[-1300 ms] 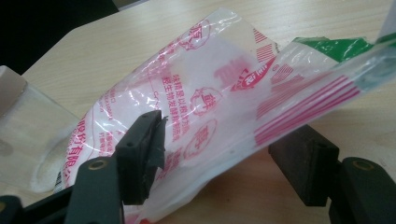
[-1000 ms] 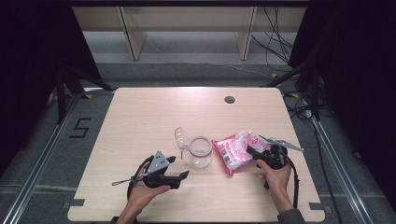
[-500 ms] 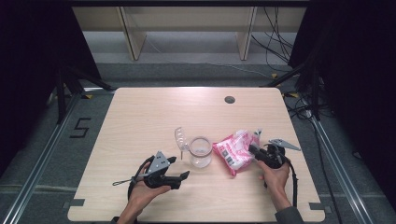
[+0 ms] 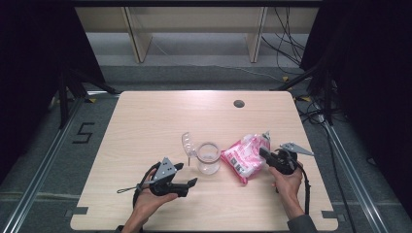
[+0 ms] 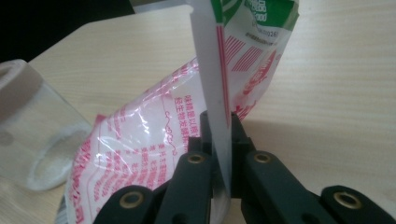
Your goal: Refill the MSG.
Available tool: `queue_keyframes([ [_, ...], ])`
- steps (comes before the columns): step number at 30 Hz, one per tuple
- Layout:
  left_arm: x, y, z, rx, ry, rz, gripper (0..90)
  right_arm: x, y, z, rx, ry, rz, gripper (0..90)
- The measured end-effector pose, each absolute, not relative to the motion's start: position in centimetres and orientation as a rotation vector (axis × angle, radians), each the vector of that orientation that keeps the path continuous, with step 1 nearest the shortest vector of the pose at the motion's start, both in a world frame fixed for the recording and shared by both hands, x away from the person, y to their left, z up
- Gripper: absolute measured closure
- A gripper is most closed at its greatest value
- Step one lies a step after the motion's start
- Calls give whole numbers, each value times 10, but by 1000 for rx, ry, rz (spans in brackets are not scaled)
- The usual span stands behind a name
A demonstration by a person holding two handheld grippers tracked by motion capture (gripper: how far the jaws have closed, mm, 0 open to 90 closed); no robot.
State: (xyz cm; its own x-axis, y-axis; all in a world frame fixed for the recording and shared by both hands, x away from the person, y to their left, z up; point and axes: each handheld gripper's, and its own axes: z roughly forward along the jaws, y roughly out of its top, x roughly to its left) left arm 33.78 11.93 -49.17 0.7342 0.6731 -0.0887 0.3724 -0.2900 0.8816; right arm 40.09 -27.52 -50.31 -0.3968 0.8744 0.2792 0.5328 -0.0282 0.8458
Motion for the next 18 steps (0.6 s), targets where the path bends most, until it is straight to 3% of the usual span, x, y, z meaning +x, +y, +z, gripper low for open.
queue_keyframes([
  [18, 322, 75, -502, 1939, 730, 328, 261, 389, -255, -461, 1346, 1903, 1489, 900],
])
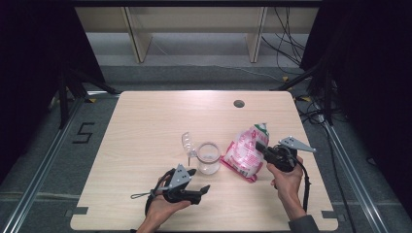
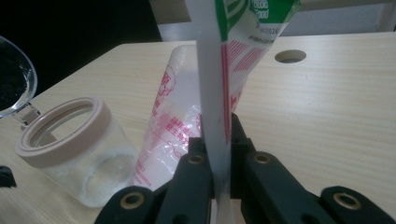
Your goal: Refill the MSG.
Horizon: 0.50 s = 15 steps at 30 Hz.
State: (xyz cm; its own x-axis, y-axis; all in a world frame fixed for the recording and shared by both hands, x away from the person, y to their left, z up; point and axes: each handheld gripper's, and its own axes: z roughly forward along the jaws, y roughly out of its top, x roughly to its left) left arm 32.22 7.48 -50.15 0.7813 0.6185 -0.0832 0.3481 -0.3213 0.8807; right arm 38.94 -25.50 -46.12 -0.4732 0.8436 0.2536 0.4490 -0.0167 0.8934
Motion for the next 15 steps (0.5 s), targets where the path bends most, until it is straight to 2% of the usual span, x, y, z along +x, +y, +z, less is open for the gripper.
queue_keyframes([
  [3, 320, 65, -503, 1984, 690, 331, 261, 390, -252, -455, 1317, 1921, 1491, 900],
  [15, 316, 26, -505, 1963, 643, 281, 263, 393, -237, -418, 1240, 1967, 1478, 900],
])
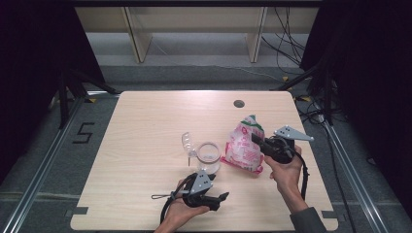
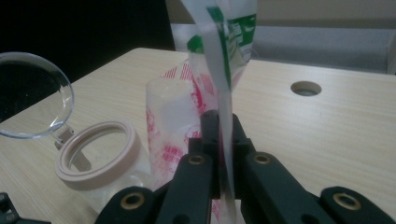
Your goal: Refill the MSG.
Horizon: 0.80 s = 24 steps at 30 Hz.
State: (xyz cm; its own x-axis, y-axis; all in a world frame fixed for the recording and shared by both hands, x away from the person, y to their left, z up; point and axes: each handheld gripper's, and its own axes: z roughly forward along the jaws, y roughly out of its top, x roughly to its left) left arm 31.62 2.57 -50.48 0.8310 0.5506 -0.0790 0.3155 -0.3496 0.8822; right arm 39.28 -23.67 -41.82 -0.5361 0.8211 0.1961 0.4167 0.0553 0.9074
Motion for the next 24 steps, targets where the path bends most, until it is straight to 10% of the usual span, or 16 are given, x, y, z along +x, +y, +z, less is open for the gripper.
queue_keyframes([
  [24, 332, -29, -493, 1894, 708, 371, 260, 378, -245, -355, 1075, 2045, 1360, 900],
])
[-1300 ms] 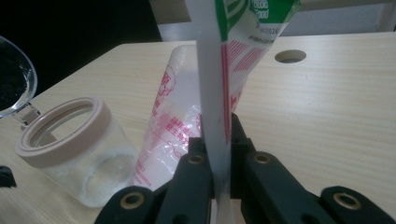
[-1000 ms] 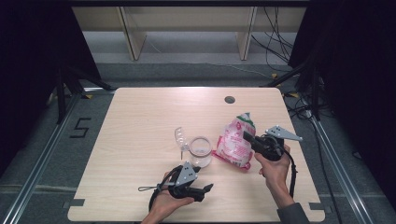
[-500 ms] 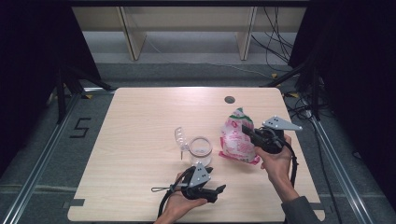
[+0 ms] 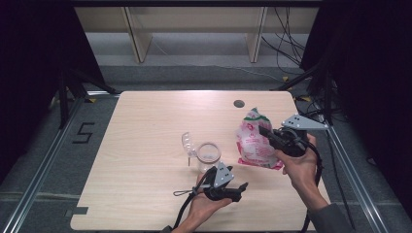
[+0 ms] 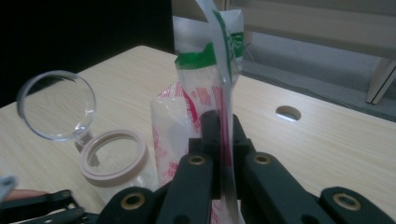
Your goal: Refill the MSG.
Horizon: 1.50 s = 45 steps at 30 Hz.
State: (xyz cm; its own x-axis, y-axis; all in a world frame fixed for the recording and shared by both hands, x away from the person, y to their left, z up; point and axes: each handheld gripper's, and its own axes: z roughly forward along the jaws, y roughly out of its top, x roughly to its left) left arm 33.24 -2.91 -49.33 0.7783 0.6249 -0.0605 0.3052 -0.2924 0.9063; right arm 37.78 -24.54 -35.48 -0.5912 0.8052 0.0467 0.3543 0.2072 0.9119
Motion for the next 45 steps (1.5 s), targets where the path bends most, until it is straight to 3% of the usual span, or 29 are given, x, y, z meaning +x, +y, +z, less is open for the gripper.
queue_keyframes([
  [7, 339, -46, -496, 1866, 740, 450, 282, 363, -246, -335, 1037, 2035, 1385, 900],
  [17, 344, -57, -498, 1826, 789, 466, 284, 349, -244, -323, 994, 2061, 1436, 900],
  [19, 344, -58, -500, 1846, 767, 527, 302, 346, -241, -323, 1027, 2045, 1444, 900],
  [29, 346, -61, -509, 1753, 773, 560, 661, 354, -230, -323, 980, 2097, 1413, 900],
  [45, 344, -58, -514, 1612, 837, 426, 719, 372, -189, -319, 923, 2139, 1360, 900],
])
